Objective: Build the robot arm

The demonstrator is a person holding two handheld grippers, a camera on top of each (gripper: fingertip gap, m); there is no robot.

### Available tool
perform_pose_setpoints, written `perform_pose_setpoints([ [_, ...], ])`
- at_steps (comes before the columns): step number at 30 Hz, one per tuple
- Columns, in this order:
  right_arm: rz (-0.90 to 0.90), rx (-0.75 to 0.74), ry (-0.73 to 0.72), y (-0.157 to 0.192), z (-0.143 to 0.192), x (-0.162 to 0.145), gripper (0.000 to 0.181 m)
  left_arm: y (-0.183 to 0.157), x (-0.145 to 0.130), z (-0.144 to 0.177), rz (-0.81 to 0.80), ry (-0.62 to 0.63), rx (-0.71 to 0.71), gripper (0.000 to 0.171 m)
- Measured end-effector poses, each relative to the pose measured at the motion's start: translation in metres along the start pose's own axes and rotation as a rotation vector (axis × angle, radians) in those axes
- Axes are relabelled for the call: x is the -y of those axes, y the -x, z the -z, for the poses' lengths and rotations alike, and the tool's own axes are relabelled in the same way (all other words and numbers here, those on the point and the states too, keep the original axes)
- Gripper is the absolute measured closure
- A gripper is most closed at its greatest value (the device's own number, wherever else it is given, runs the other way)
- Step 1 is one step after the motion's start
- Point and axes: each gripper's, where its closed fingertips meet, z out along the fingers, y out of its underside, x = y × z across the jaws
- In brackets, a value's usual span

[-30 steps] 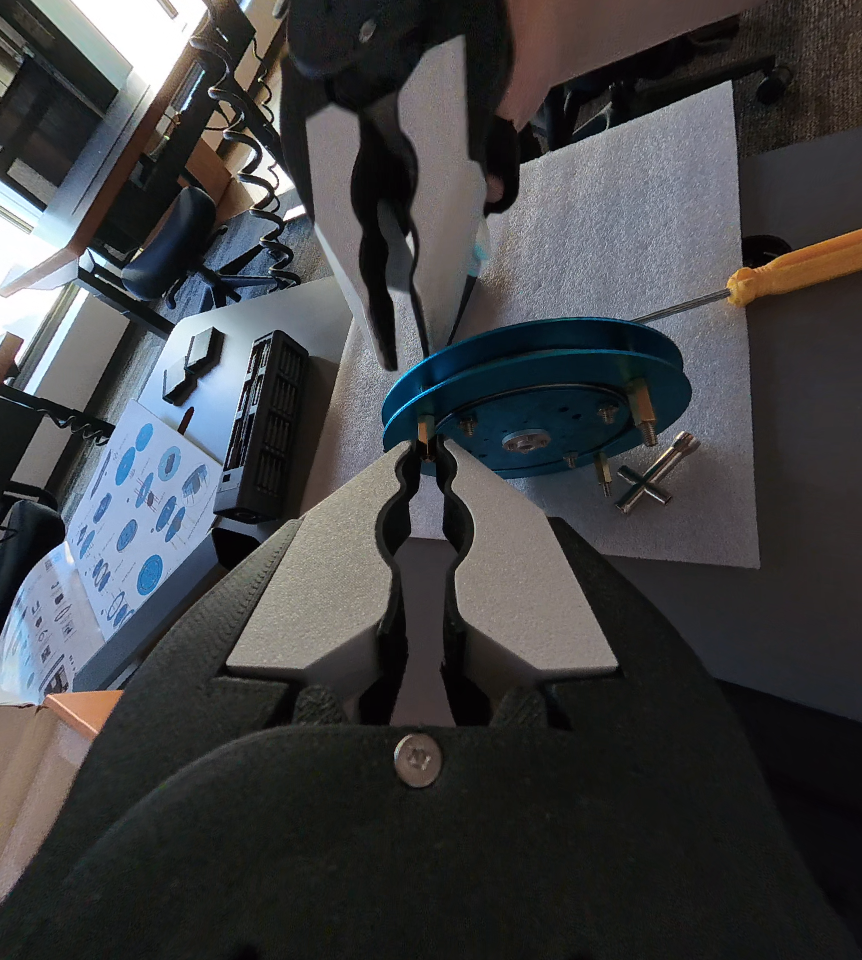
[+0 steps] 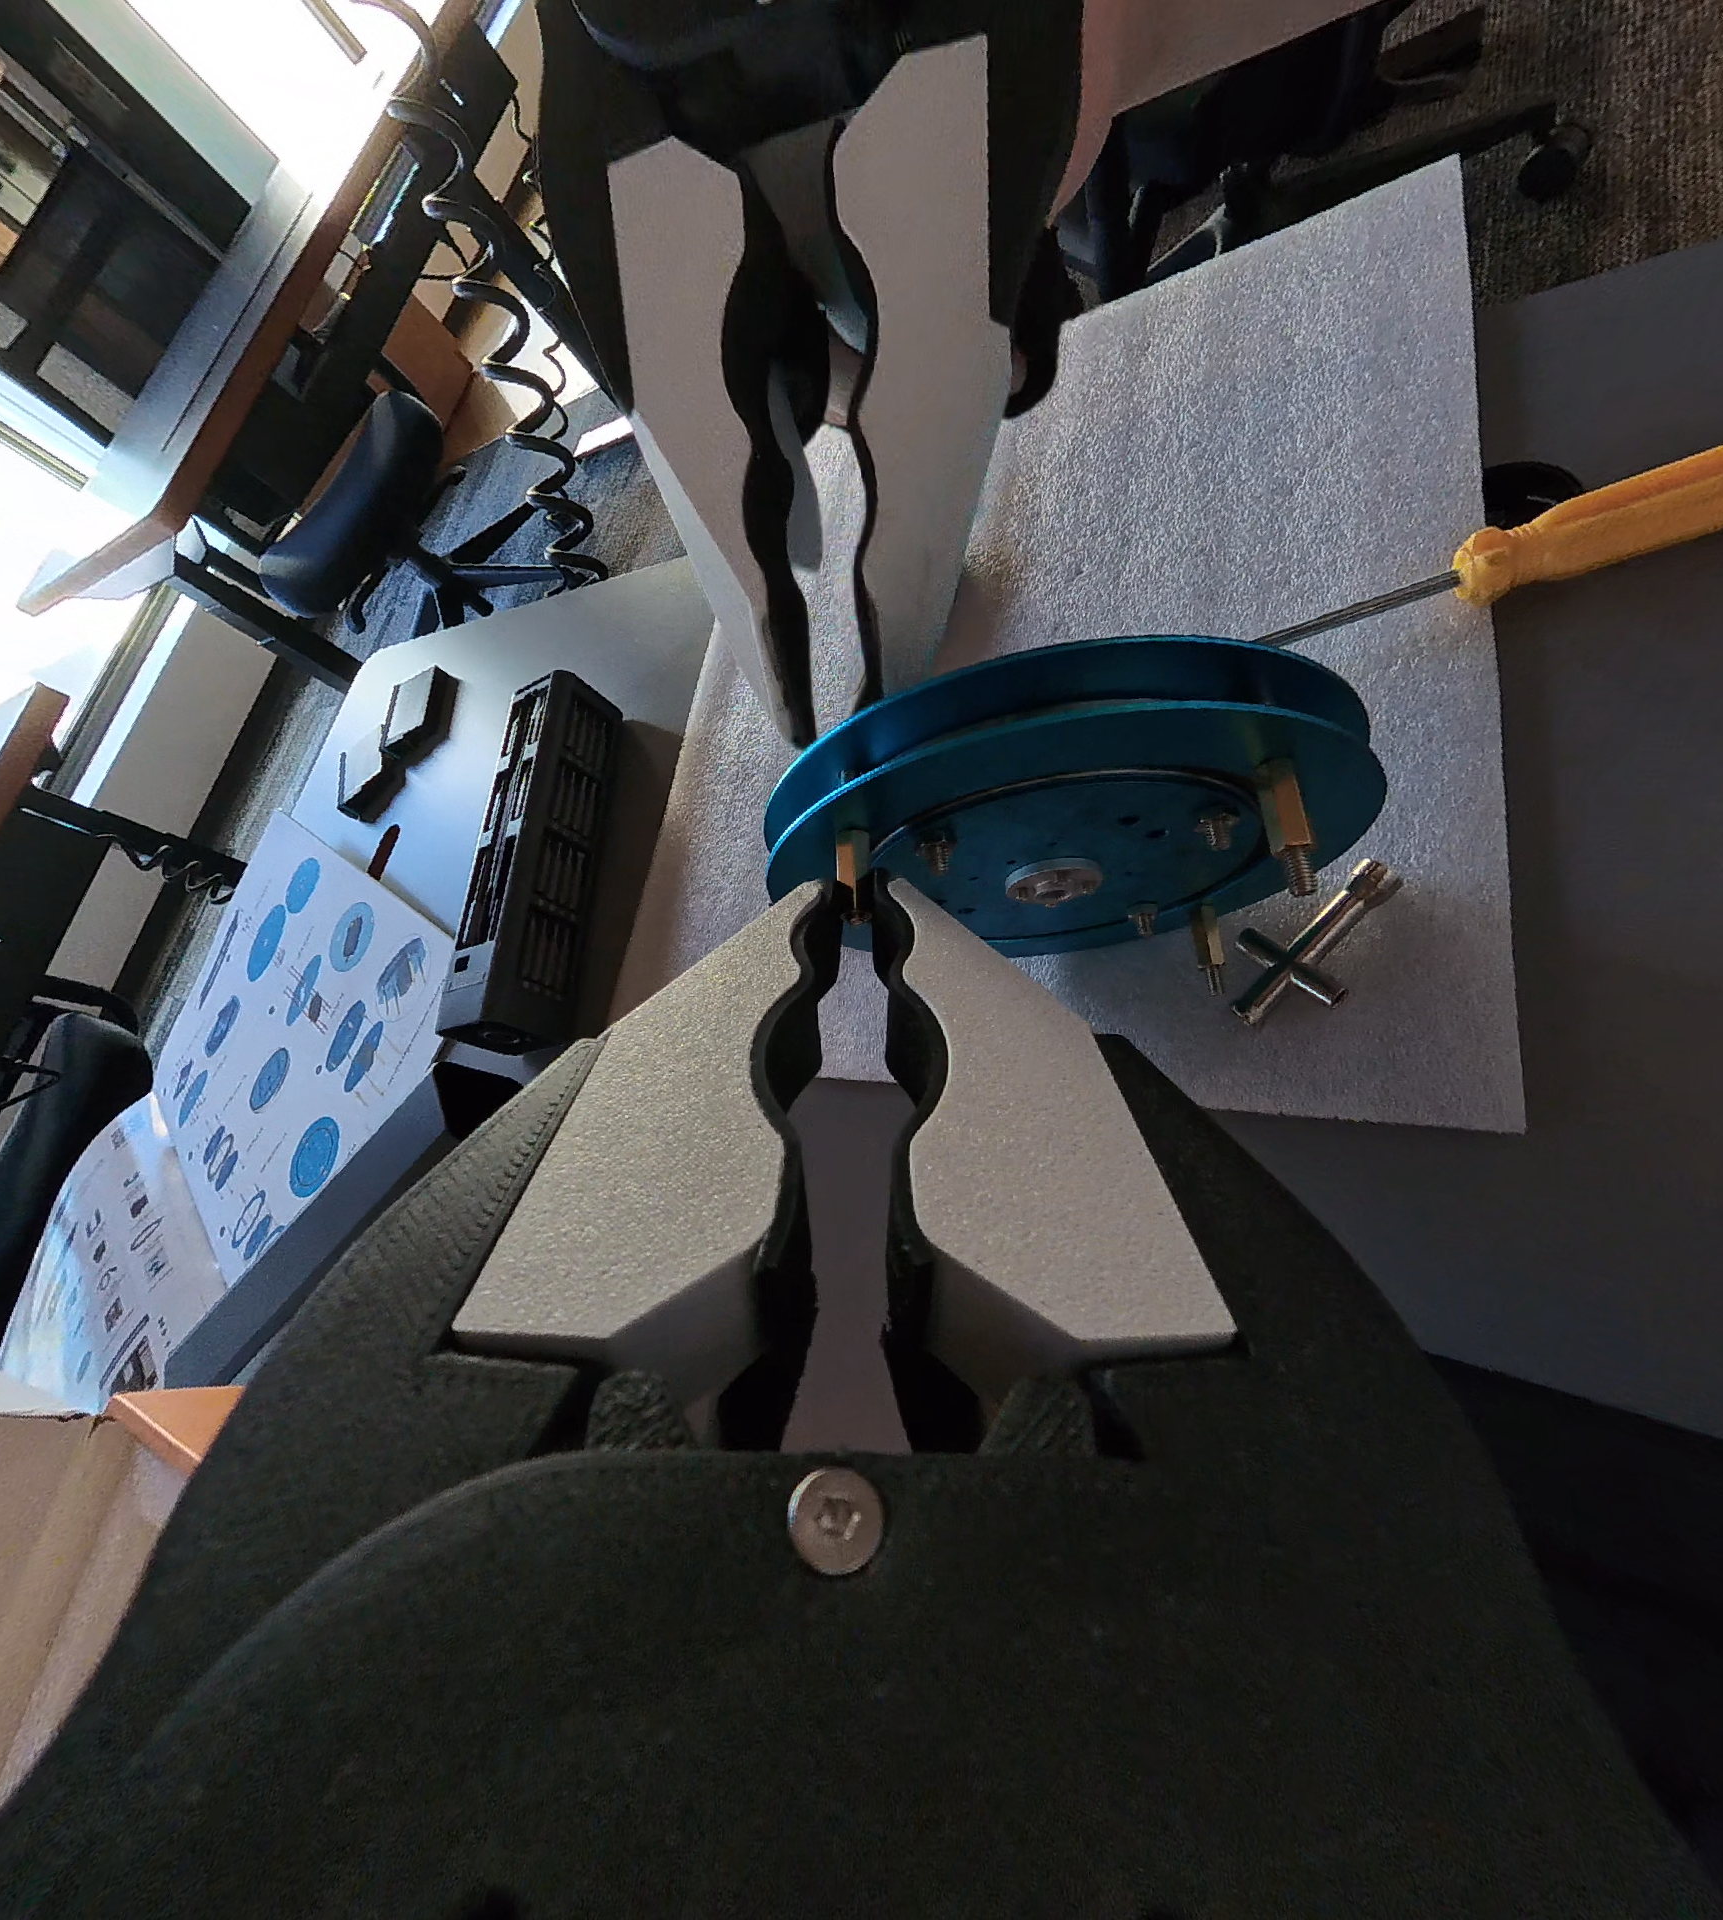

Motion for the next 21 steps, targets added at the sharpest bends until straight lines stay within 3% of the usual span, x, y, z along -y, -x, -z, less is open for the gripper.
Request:
perform_pose_setpoints([
  [2, -0.001, -0.007, 0.008, 0.000, -0.002, 0.000, 0.176, 0.000, 0.000, 0.000, -0.002, 0.002, 0.001, 0.168],
  [4, -0.122, 0.025, 0.011, 0.000, -0.003, 0.000, 0.176, 0.000, -0.001, 0.001, -0.007, 0.008, 0.007, 0.168],
  [6, -0.425, 0.119, 0.001, -0.001, -0.005, -0.001, 0.177, 0.001, -0.002, 0.001, -0.022, 0.020, 0.023, 0.168],
  [9, -1.046, 0.342, -0.004, 0.001, -0.004, -0.001, 0.177, 0.002, -0.003, 0.000, -0.036, 0.030, 0.038, 0.168],
  [10, -1.150, 0.381, -0.029, 0.000, -0.004, -0.001, 0.177, 0.002, -0.003, 0.000, -0.039, 0.034, 0.041, 0.168],
  [13, -0.973, 0.359, -0.065, 0.002, -0.003, -0.001, 0.177, 0.002, -0.002, 0.000, -0.034, 0.024, 0.035, 0.168],
  [15, -0.664, 0.218, -0.042, -0.003, -0.001, -0.005, 0.160, 0.002, -0.001, -0.001, -0.033, 0.020, 0.034, 0.168],
  [18, -0.207, 0.003, -0.046, -0.011, 0.007, 0.001, 0.169, 0.002, -0.002, 0.000, -0.026, 0.020, 0.029, 0.168],
  [21, -0.054, -0.013, 0.023, -0.003, 0.004, 0.000, 0.169, 0.001, -0.001, 0.000, -0.021, 0.017, 0.023, 0.168],
])
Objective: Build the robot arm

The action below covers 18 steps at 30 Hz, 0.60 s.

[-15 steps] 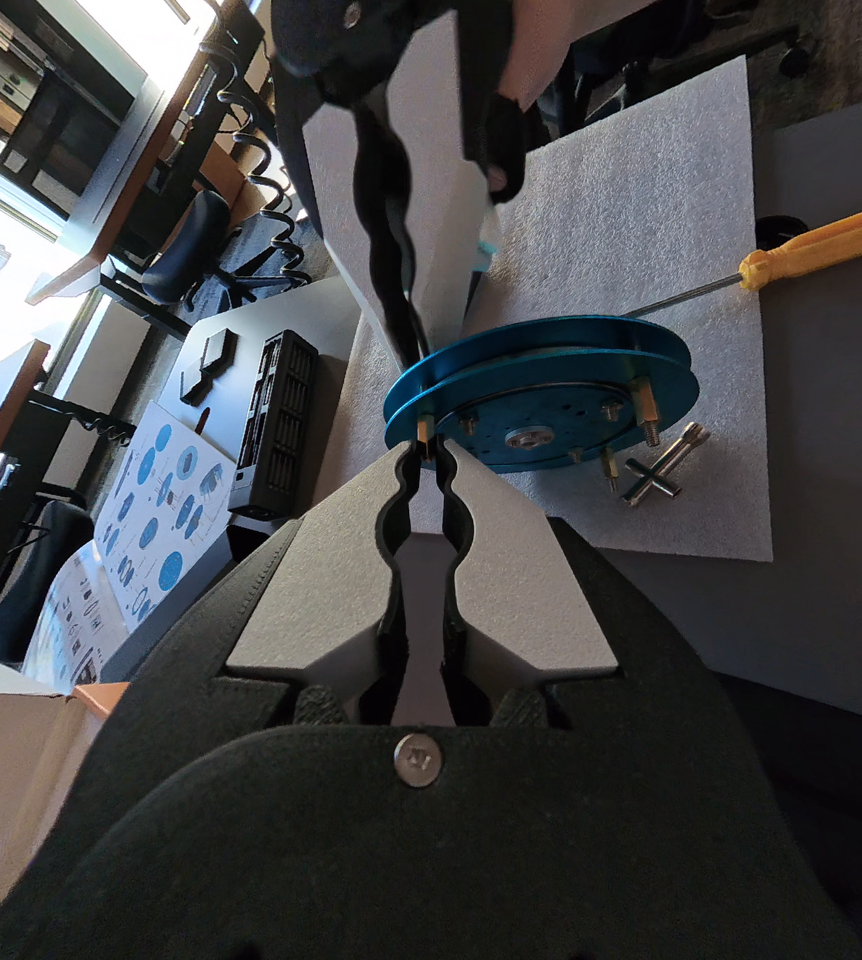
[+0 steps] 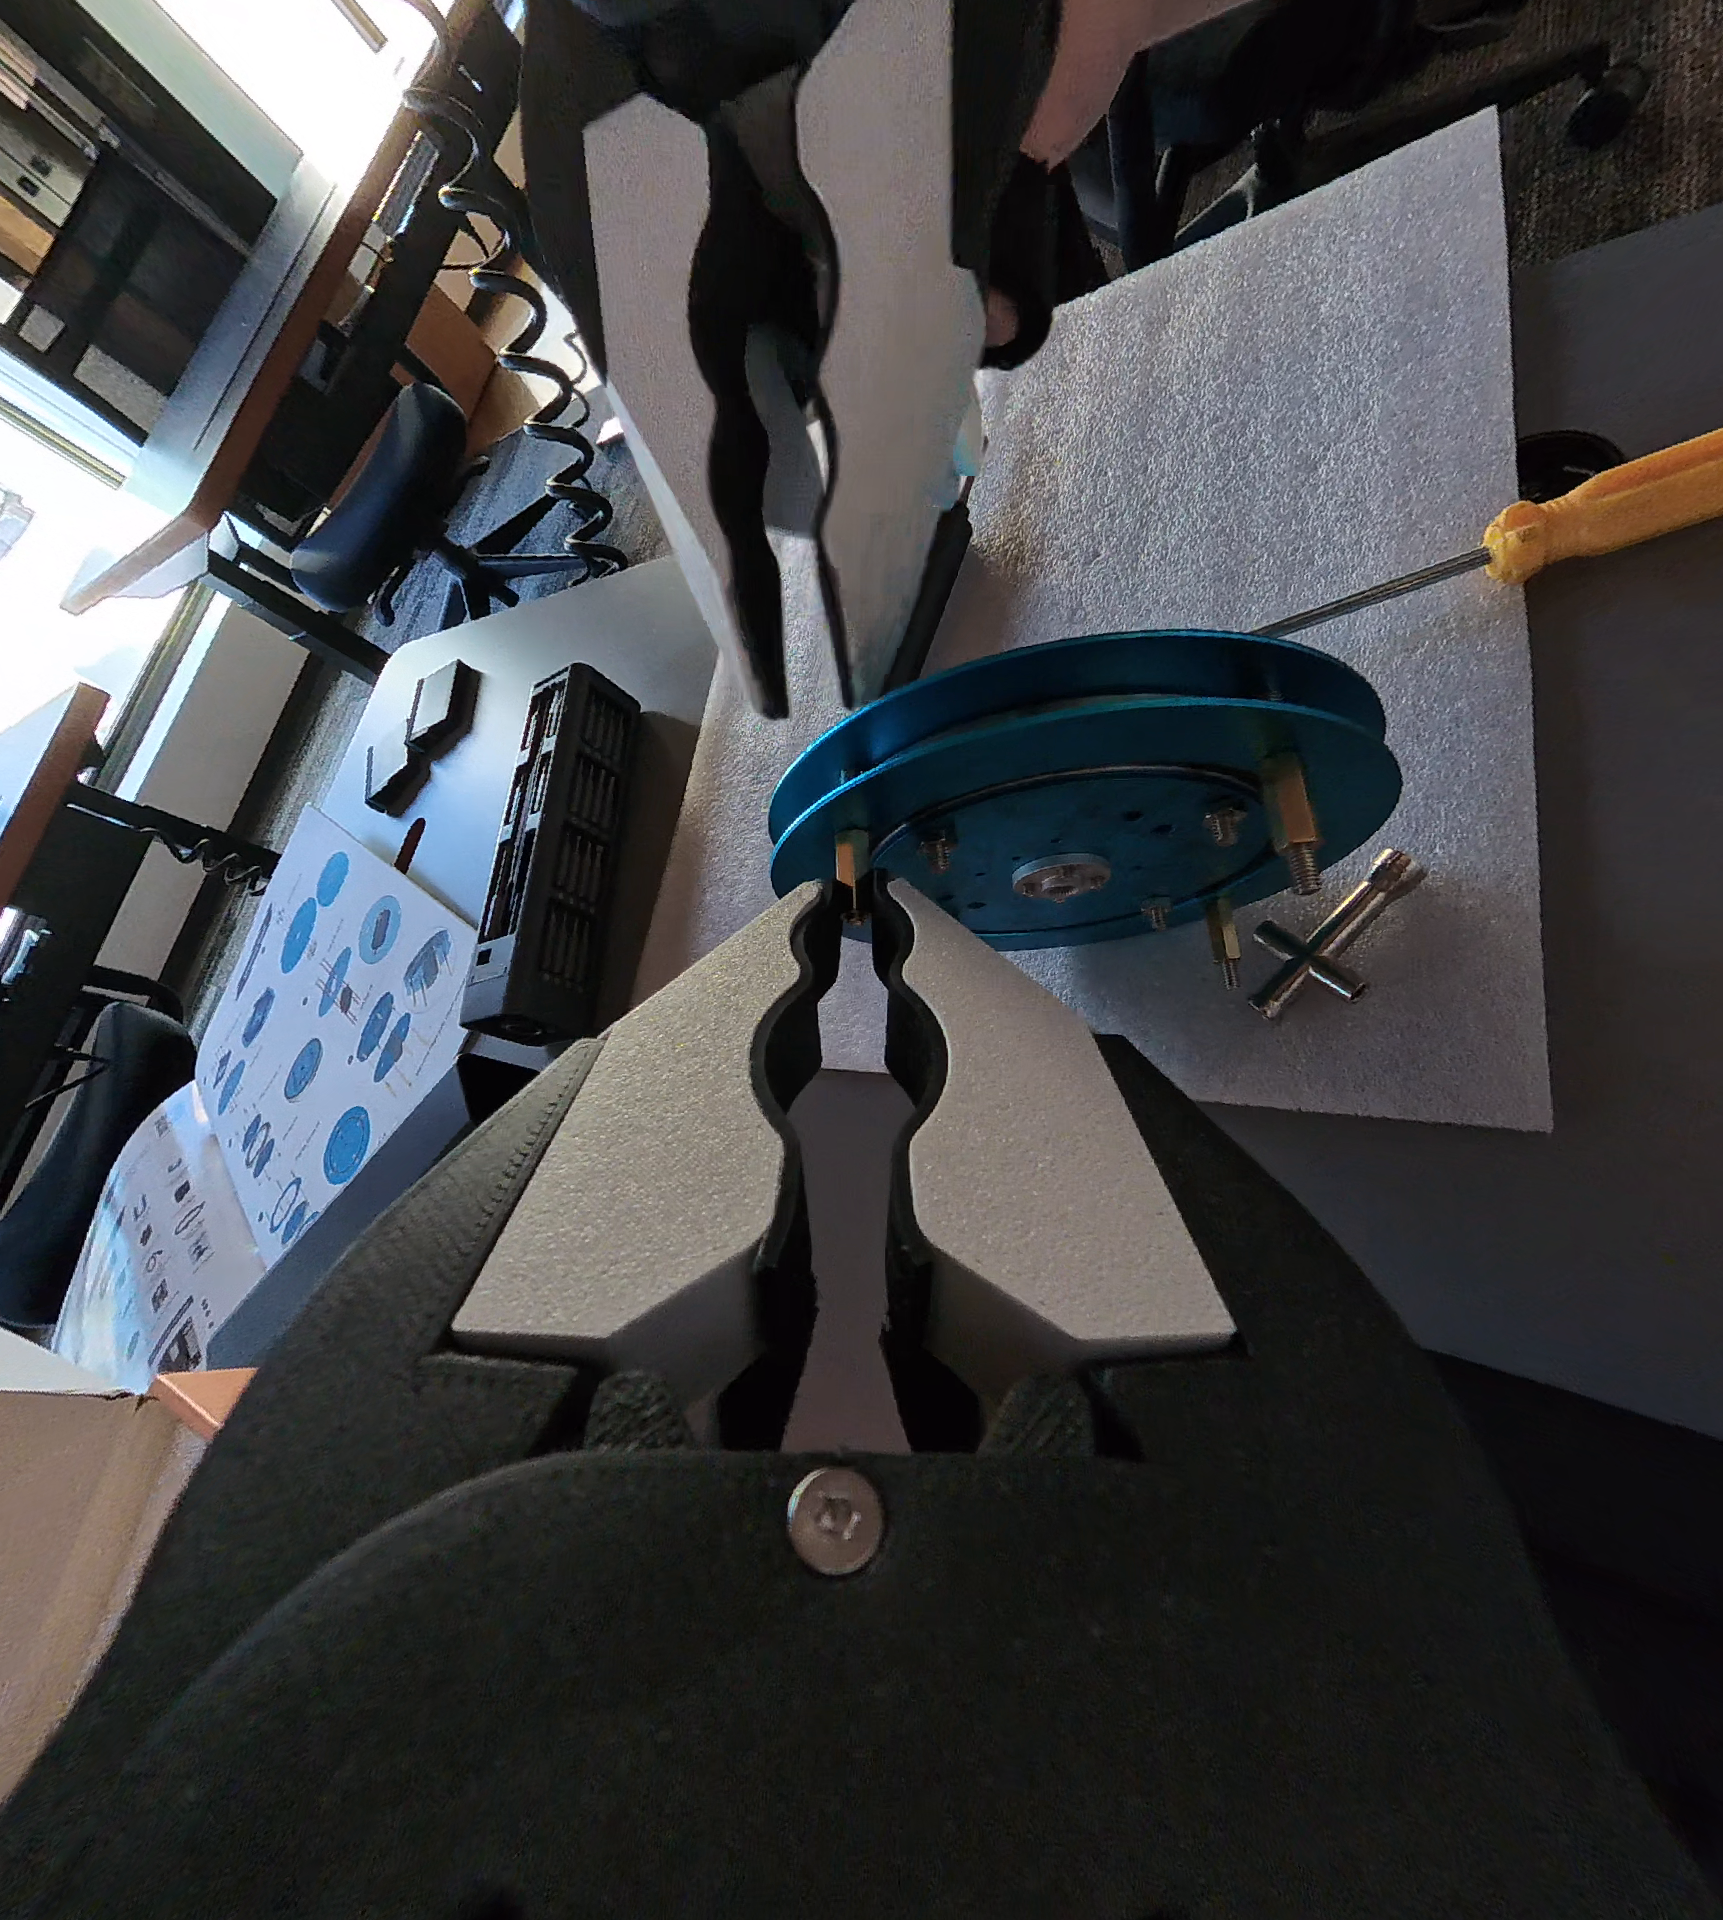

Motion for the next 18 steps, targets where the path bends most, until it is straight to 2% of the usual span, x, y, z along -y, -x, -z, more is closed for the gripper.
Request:
perform_pose_setpoints([
  [5, 0.058, -0.029, 0.048, -0.0006, -0.0074, -0.0031, 0.176, 0.0016, -0.0011, -0.0009, 0.003, 0.006, 0.005, 0.168],
  [7, -0.003, -0.012, 0.051, 0.0001, -0.0071, -0.0025, 0.176, 0.0016, -0.0011, -0.0009, -0.001, 0.006, 0.007, 0.168],
  [9, -0.252, 0.069, 0.047, 0.0010, -0.0071, -0.0033, 0.177, 0.0013, -0.0007, -0.0007, -0.014, 0.012, 0.012, 0.168],
  [13, -1.070, 0.363, 0.026, 0.0054, -0.0057, -0.0037, 0.177, 0.0015, 0.0002, -0.0015, -0.053, 0.026, 0.028, 0.168],
  [14, -1.185, 0.405, 0.005, 0.0057, -0.0057, -0.0034, 0.178, 0.0016, 0.0005, -0.0017, -0.055, 0.028, 0.027, 0.168],
  [15, -1.189, 0.415, -0.015, 0.0057, -0.0062, -0.0030, 0.177, 0.0021, 0.0000, -0.0019, -0.056, 0.032, 0.029, 0.168],
  [16, -1.103, 0.390, -0.026, 0.0050, -0.0069, -0.0034, 0.177, 0.0027, -0.0005, -0.0017, -0.057, 0.034, 0.030, 0.168],
  [18, -0.801, 0.287, -0.020, 0.0040, -0.0069, -0.0041, 0.176, 0.0026, -0.0008, -0.0017, -0.050, 0.031, 0.029, 0.168],
])
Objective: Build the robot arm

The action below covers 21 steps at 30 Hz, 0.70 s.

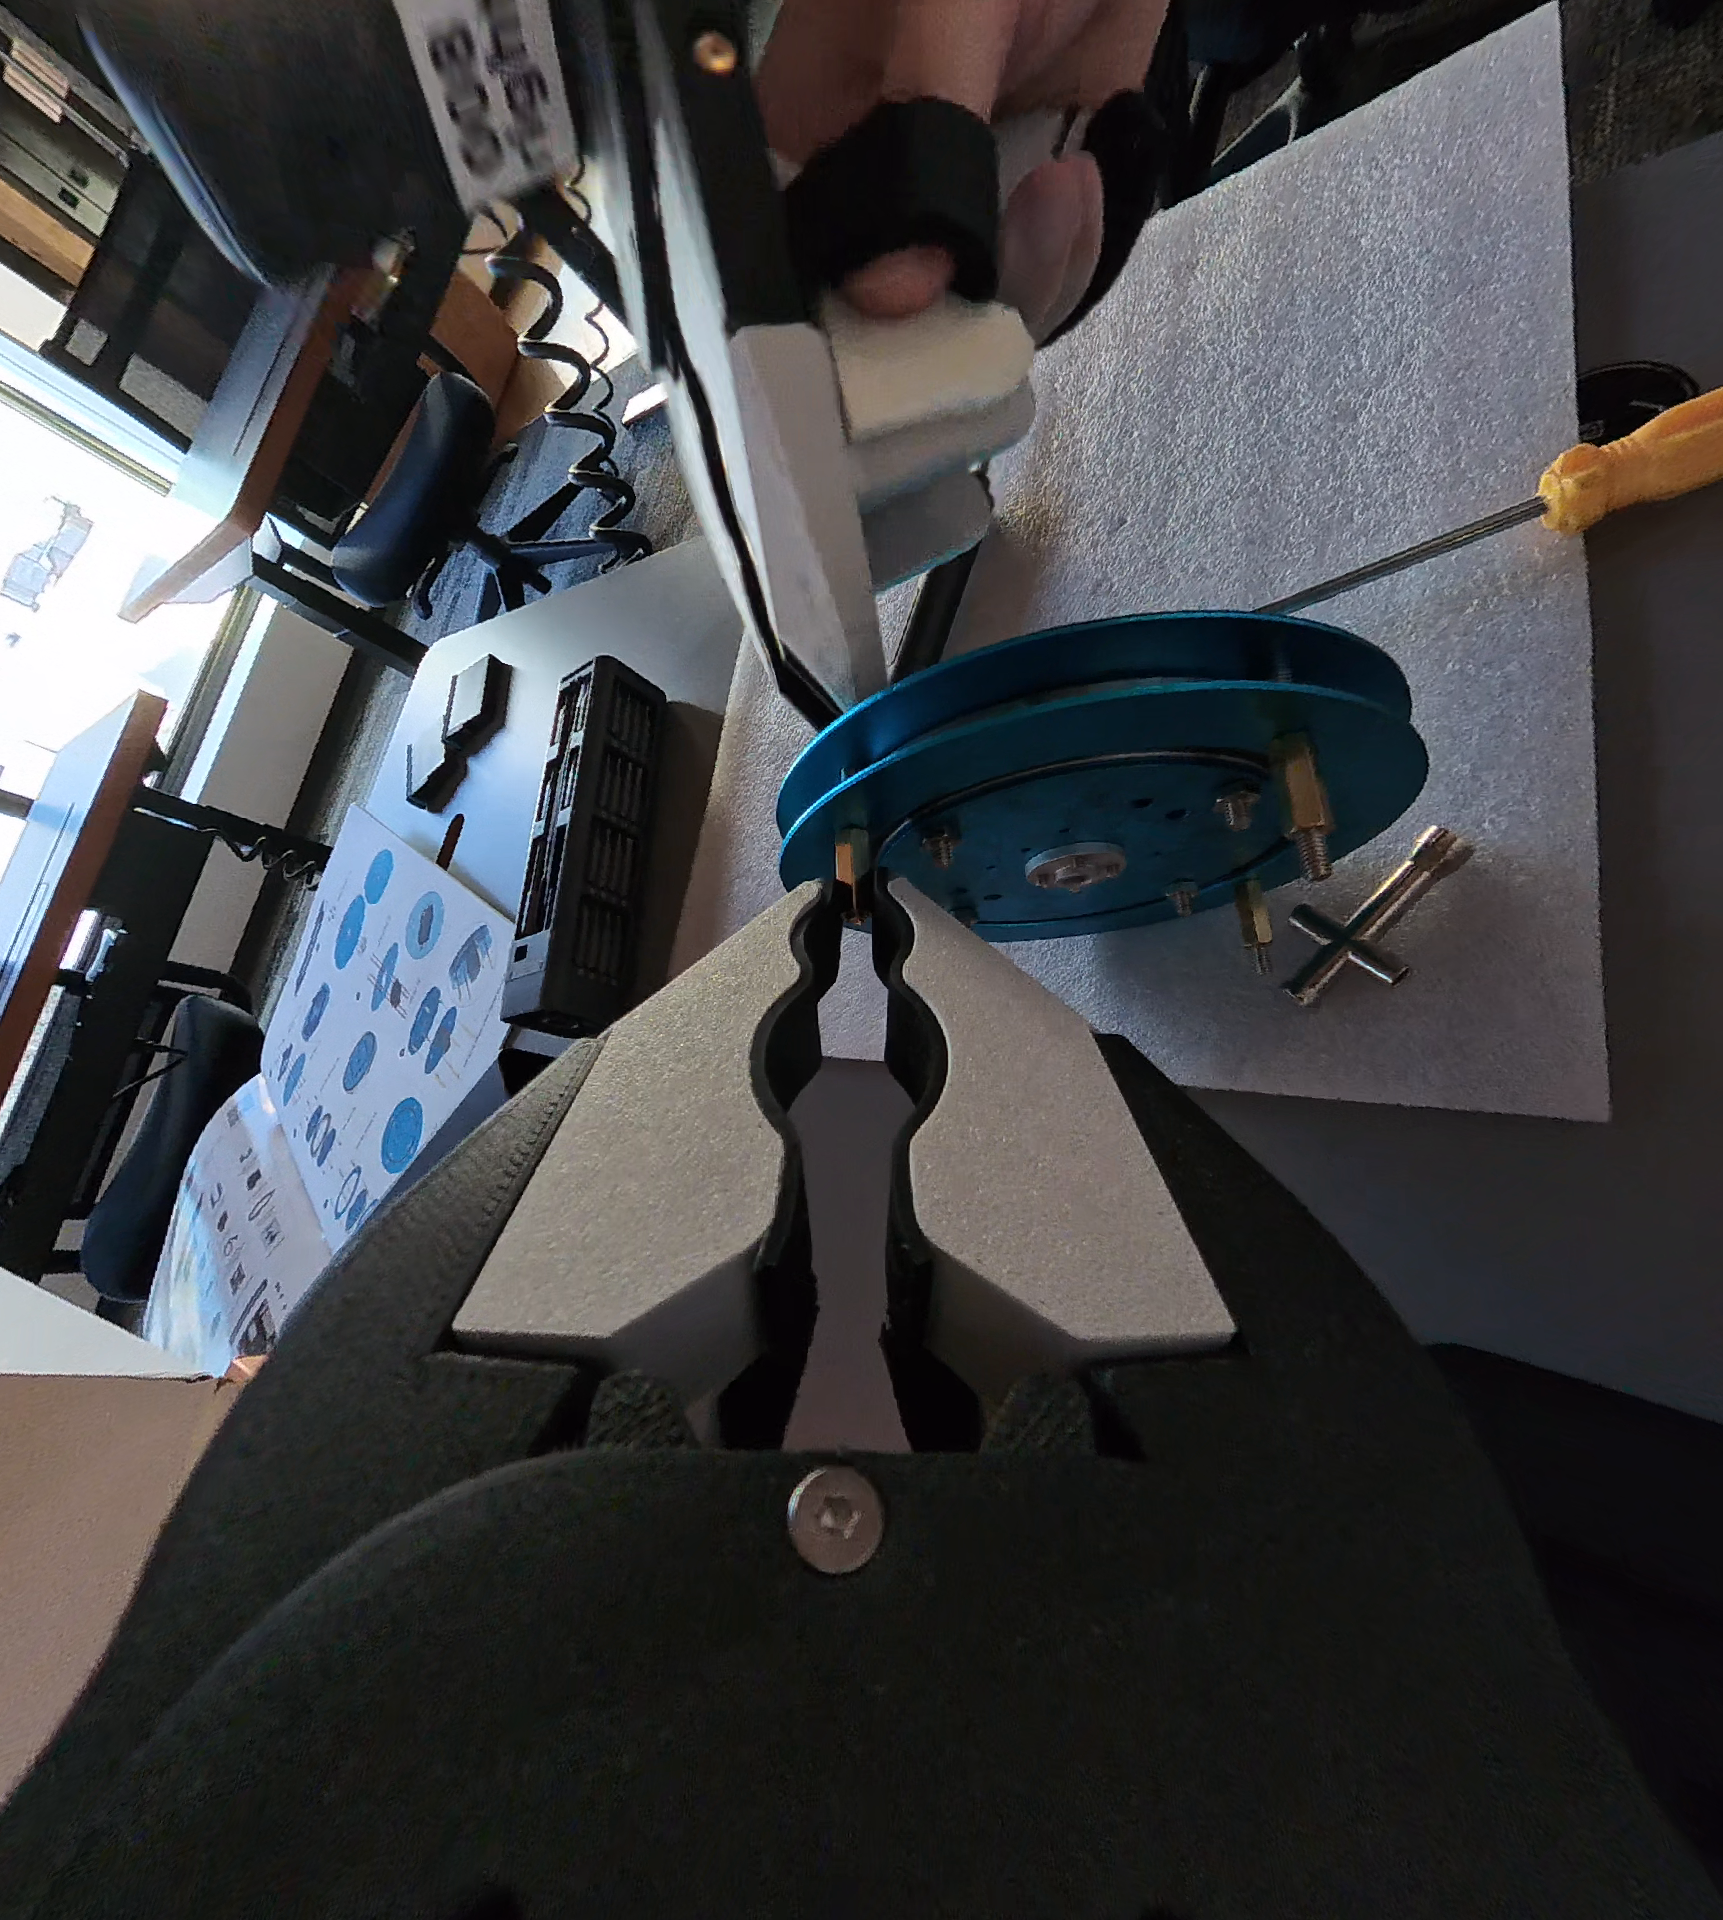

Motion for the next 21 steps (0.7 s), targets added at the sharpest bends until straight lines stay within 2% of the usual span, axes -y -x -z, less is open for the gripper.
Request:
perform_pose_setpoints([
  [2, 0.385, -0.149, 0.004, -0.0024, 0.0033, 0.0014, 0.162, -0.0014, 0.0016, 0.0004, 0.009, -0.011, -0.008, 0.168],
  [3, 0.557, -0.220, -0.011, -0.0018, 0.0056, 0.0034, 0.163, -0.0018, 0.0021, 0.0005, 0.014, -0.014, -0.011, 0.168],
  [4, 0.694, -0.293, -0.005, -0.0033, 0.0074, 0.0043, 0.166, -0.0019, 0.0020, 0.0007, 0.016, -0.014, -0.012, 0.168],
  [6, 0.823, -0.359, 0.036, -0.0017, 0.0057, 0.0027, 0.174, -0.0018, 0.0015, 0.0008, 0.017, -0.013, -0.012, 0.168],
  [12, 0.924, -0.425, 0.064, -0.0034, 0.0033, 0.0028, 0.178, -0.0013, 0.0002, 0.0009, 0.025, -0.012, -0.012, 0.168],
  [16, 0.917, -0.432, 0.055, -0.0043, 0.0043, 0.0044, 0.173, -0.0016, 0.0007, 0.0010, 0.023, -0.012, -0.013, 0.168],
  [18, 0.923, -0.426, 0.069, -0.0034, 0.0026, 0.0024, 0.180, -0.0013, 0.0001, 0.0009, 0.022, -0.009, -0.011, 0.168],
  [21, 0.874, -0.422, 0.072, -0.0045, 0.0017, 0.0020, 0.181, -0.0011, -0.0005, 0.0013, 0.018, -0.006, -0.010, 0.168],
])
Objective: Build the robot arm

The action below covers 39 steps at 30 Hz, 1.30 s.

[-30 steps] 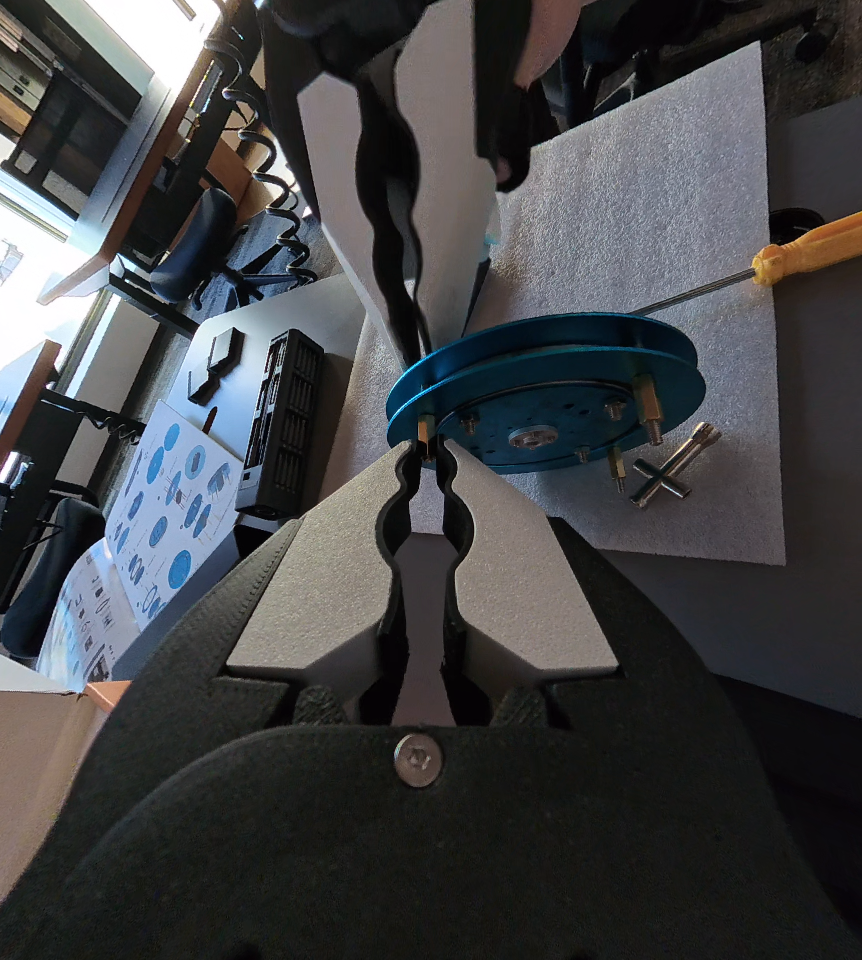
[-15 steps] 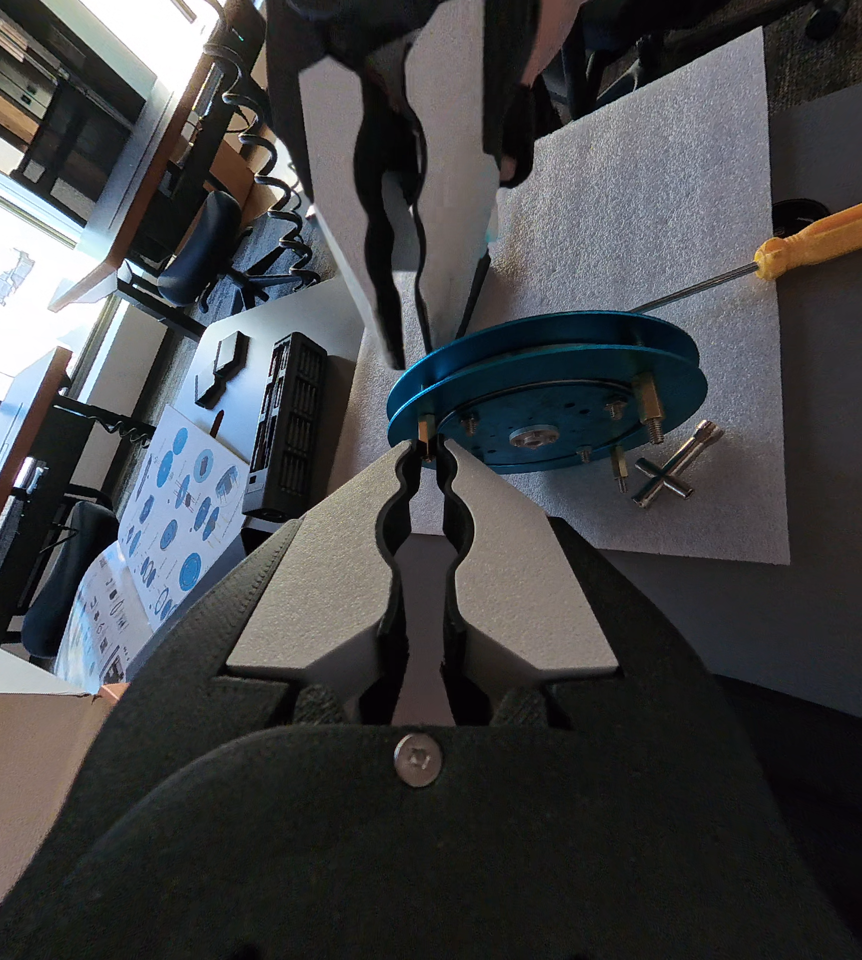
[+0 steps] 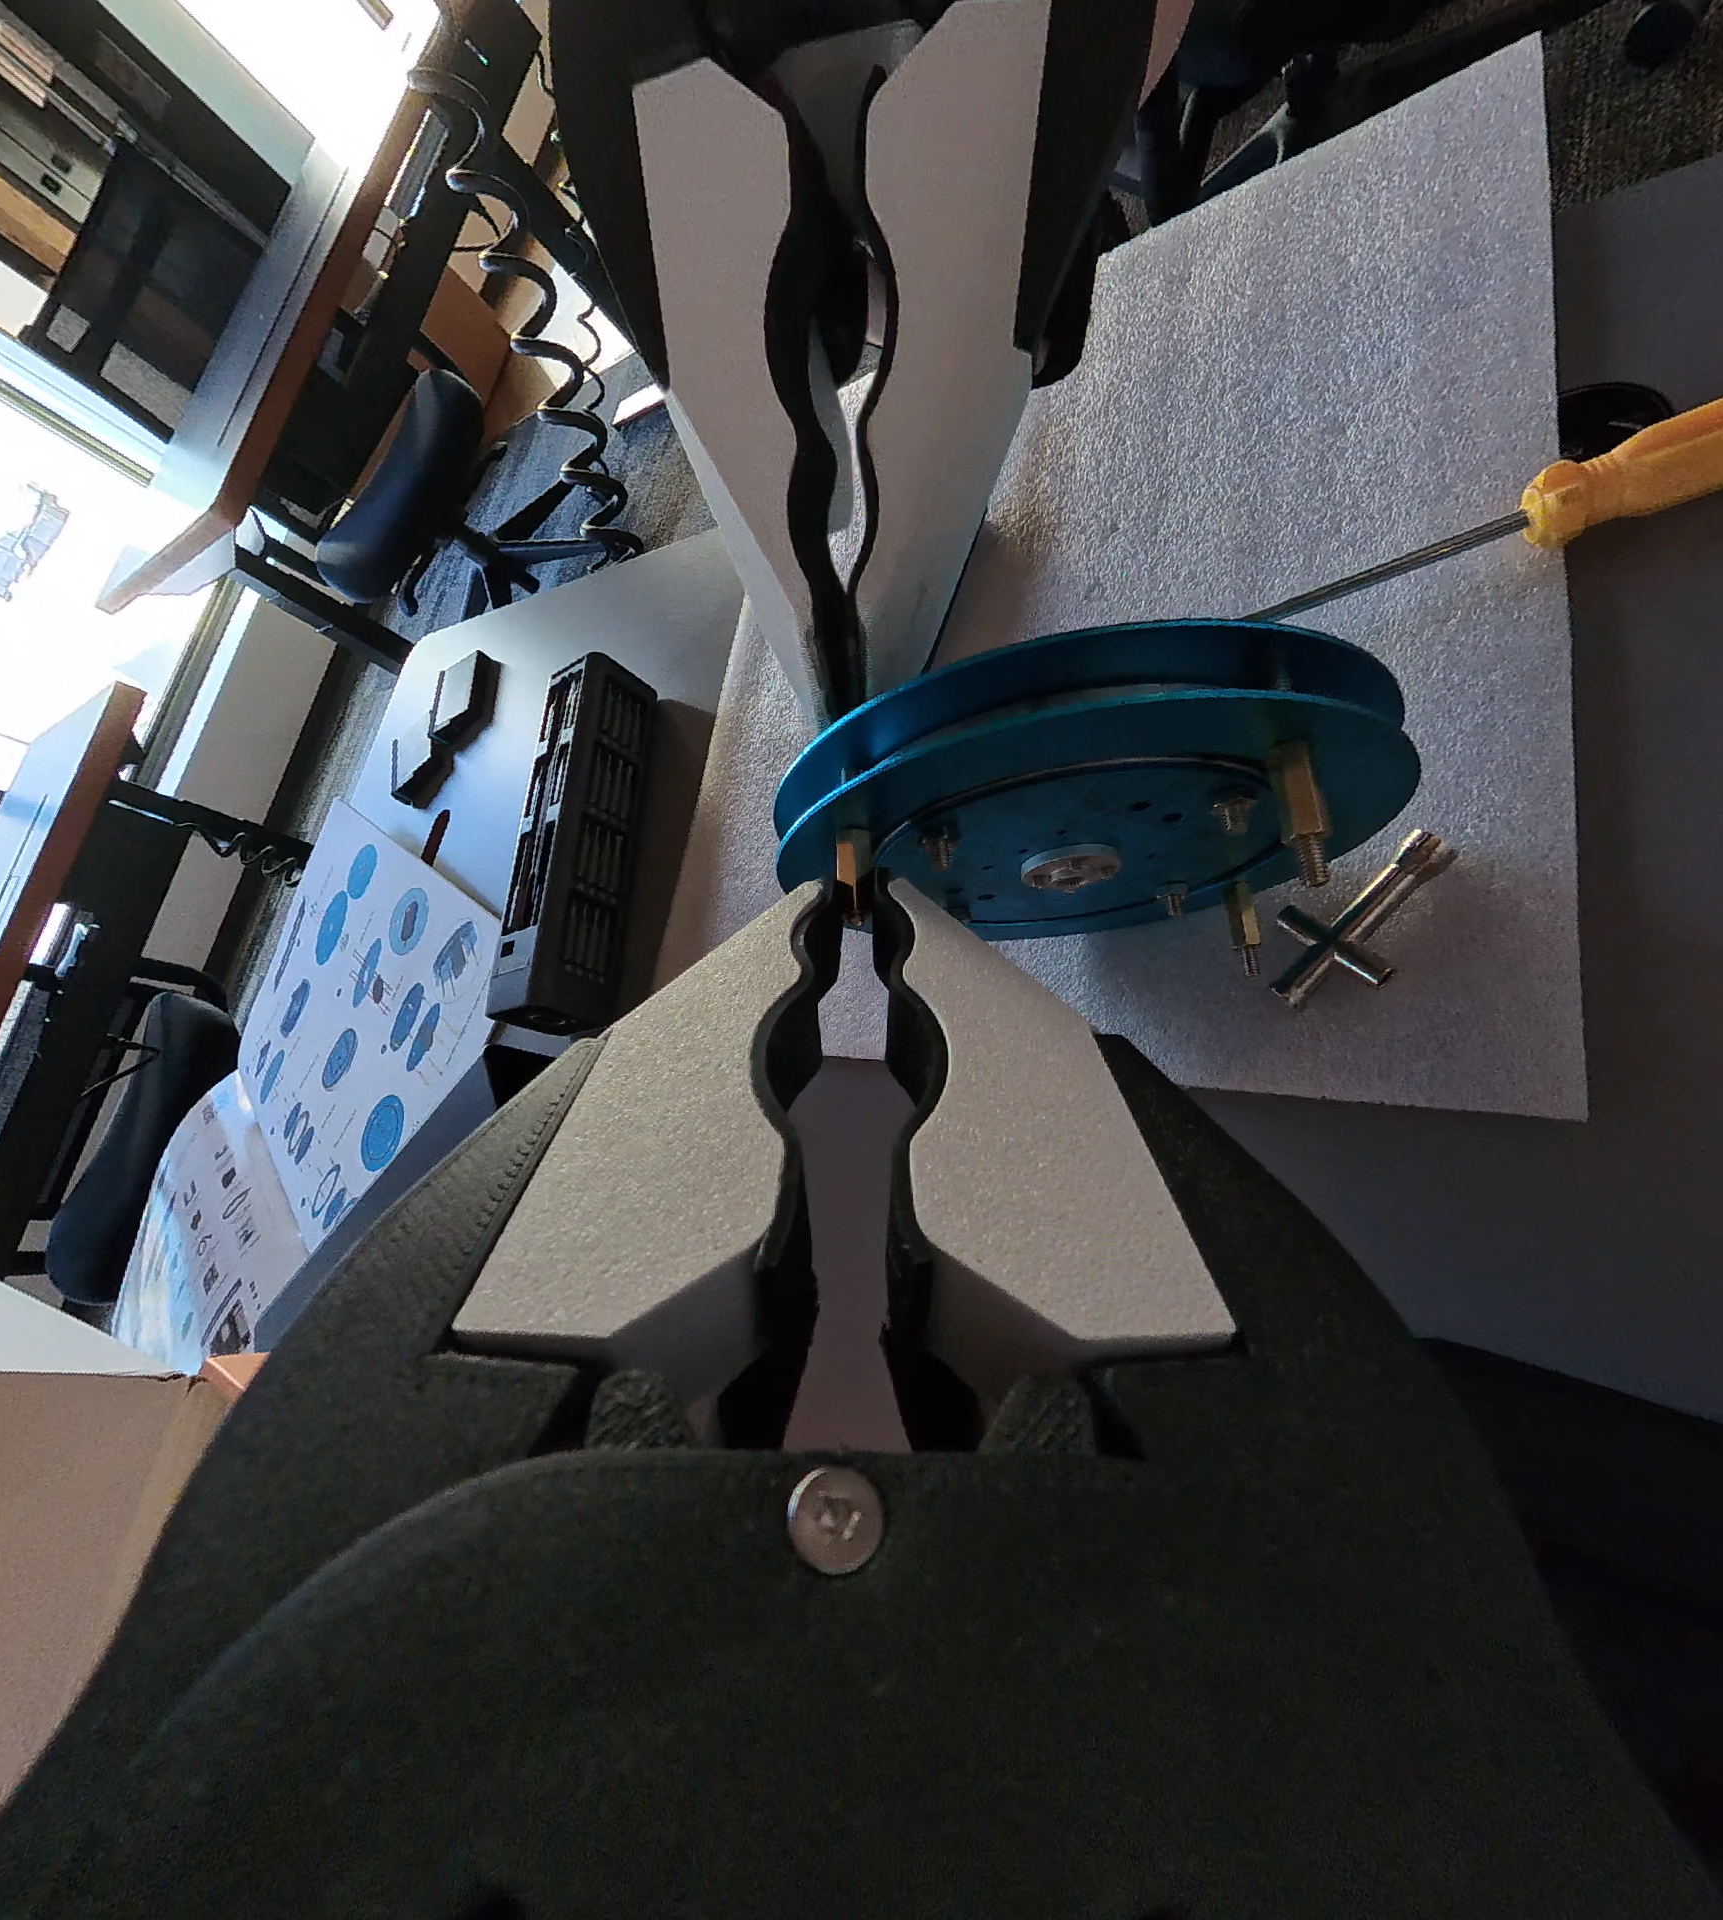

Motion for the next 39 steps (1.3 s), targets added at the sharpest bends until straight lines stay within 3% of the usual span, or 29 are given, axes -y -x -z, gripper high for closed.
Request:
perform_pose_setpoints([
  [4, -0.405, 0.200, -0.011, 0.005, 0.000, -0.001, 0.181, -0.001, 0.002, 0.000, -0.005, -0.008, -0.001, 0.168],
  [6, -0.488, 0.245, -0.028, 0.004, 0.001, -0.002, 0.181, -0.001, 0.002, 0.000, -0.004, -0.011, 0.002, 0.168],
  [9, -0.399, 0.092, -0.047, -0.023, 0.017, -0.013, 0.163, -0.001, 0.001, 0.000, -0.002, -0.012, 0.002, 0.168],
  [11, -0.362, -0.056, 0.000, -0.051, 0.034, -0.034, 0.164, -0.001, 0.001, 0.001, -0.001, -0.013, 0.002, 0.168],
  [13, -0.369, -0.087, 0.185, -0.066, 0.043, -0.064, 0.162, -0.003, 0.002, 0.001, -0.002, -0.014, -0.002, 0.168],
  [16, -0.471, 0.091, 0.486, -0.053, 0.039, -0.093, 0.148, -0.002, 0.002, 0.001, -0.021, -0.001, 0.002, 0.168],
  [20, -0.448, 0.228, 0.761, -0.045, 0.016, -0.113, 0.147, -0.001, 0.000, 0.000, -0.027, 0.012, 0.015, 0.167],
  [25, -0.405, 0.316, 0.935, -0.034, -0.003, -0.130, 0.149, -0.002, -0.002, 0.004, -0.016, 0.018, 0.013, 0.167],
  [26, -0.396, 0.321, 0.967, -0.032, -0.003, -0.135, 0.157, -0.003, -0.002, 0.004, -0.017, 0.021, 0.012, 0.167],
  [30, -0.505, 0.315, 0.980, -0.028, -0.004, -0.137, 0.166, -0.002, -0.002, 0.003, -0.020, 0.022, 0.012, 0.167],
  [35, -0.977, 0.191, 0.858, -0.038, 0.000, -0.141, 0.166, 0.000, 0.000, 0.000, -0.045, 0.024, 0.021, 0.167],
  [39, -1.010, 0.153, 0.724, -0.042, 0.011, -0.138, 0.156, 0.001, 0.005, -0.006, -0.062, 0.020, 0.012, 0.167],
])
